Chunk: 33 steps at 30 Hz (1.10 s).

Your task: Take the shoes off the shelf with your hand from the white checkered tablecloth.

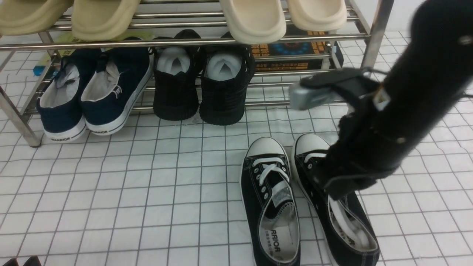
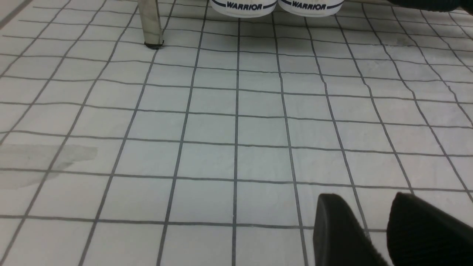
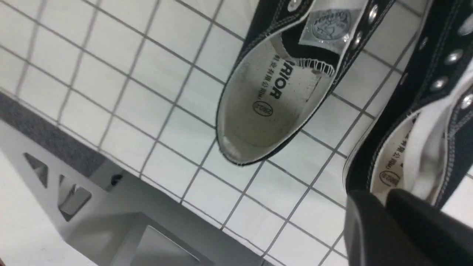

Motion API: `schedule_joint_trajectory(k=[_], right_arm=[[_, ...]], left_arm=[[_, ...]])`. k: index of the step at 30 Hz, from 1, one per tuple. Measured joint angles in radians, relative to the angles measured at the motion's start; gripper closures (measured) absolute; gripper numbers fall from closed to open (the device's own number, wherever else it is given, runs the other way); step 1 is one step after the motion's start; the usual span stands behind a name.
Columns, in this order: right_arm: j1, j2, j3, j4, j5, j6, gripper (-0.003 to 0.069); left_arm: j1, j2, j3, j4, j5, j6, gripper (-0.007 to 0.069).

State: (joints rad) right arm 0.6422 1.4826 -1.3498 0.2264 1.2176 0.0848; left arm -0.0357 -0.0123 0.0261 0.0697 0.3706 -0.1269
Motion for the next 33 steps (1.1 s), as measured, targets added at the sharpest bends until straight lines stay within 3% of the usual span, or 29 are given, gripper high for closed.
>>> schedule_joint_trajectory(k=[1, 8, 13, 16, 22, 33], right_arm=[[0.000, -0.106, 0.019, 0.001, 0.006, 0.000, 0.0650], [0.000, -0.561, 0.184, 0.000, -0.033, -0.005, 0.0674], [0.000, -0.987, 0.562, 0.080, -0.525, -0.130, 0.0674], [0.000, -1.111, 0.735, 0.142, -0.689, -0.200, 0.0673], [0.000, -1.235, 0.880, 0.182, -0.849, -0.290, 0.0669], [0.000, -1.252, 0.974, 0.185, -0.857, -0.301, 0.0664]], left_arm=[[0.000, 0.000, 0.000, 0.001, 0.000, 0.000, 0.0385], [0.000, 0.000, 0.000, 0.001, 0.001, 0.000, 0.0385], [0.000, 0.000, 0.000, 0.001, 0.001, 0.000, 0.0385], [0.000, 0.000, -0.001, 0.001, 0.002, 0.000, 0.0385], [0.000, 0.000, -0.001, 0.001, 0.003, 0.000, 0.0385], [0.000, 0.000, -0.001, 0.001, 0.004, 0.000, 0.0385]])
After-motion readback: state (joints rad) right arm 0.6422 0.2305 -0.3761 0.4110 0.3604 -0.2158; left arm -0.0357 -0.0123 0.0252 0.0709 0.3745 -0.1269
